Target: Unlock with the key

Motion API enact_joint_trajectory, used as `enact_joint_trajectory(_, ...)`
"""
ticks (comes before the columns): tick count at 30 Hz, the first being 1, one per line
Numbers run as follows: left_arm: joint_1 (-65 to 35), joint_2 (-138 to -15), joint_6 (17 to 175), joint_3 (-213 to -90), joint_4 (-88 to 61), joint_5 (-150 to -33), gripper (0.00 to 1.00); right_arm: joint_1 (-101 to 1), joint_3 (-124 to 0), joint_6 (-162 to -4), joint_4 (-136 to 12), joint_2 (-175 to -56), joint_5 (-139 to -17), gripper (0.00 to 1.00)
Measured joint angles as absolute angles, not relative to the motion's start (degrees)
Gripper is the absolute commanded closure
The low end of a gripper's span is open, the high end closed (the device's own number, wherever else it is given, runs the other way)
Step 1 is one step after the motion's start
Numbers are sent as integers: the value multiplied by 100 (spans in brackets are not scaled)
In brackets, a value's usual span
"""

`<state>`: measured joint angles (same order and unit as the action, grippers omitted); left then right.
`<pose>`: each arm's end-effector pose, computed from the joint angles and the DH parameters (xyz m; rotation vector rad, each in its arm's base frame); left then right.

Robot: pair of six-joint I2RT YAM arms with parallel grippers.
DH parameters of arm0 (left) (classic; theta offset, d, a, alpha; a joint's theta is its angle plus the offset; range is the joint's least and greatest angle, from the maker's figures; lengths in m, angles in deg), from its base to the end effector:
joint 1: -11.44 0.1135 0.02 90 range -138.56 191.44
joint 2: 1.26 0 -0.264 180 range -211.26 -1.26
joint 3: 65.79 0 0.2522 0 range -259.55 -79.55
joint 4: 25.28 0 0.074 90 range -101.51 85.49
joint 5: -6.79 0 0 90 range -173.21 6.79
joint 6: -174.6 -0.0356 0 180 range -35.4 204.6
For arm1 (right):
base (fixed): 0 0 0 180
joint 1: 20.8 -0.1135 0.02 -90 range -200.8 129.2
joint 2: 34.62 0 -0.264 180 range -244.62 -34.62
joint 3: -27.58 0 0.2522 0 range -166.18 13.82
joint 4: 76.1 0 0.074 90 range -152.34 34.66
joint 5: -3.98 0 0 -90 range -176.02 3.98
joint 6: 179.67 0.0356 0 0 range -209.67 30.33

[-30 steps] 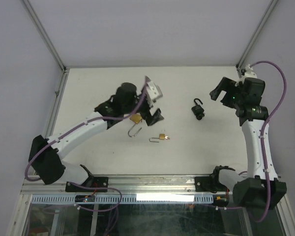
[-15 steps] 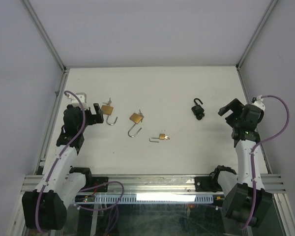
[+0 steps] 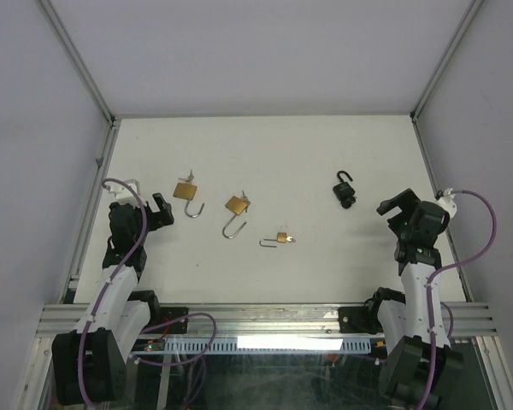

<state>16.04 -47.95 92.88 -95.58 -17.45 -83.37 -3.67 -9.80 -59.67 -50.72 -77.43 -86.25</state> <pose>0.1792 0.0143 0.1864 -0.2228 1.9902 -0.0440 0.1639 -0.0507 0.2129 0.8463 1.9342 0.1302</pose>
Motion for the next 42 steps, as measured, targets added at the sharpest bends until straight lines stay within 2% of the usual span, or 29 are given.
enact_joint_trajectory(10,1604,-4671,9305,-9036,-2619,-7760,1,-367,-916,-5961,-5343,-7588,-8664,1)
enact_joint_trajectory(32,1604,-4763,9098,-8461,-3889,-7308,1,-367,623,-6264,-6766,-6266,-9036,1)
enact_joint_trajectory(37,1604,-4778,9054,-8179,-4593,-6864,1,-367,865,-6435,-6989,-6047,-9027,1)
enact_joint_trajectory(42,1604,-4776,8789,-8024,-5080,-6906,1,-367,1066,-6529,-7280,-5986,-8961,1)
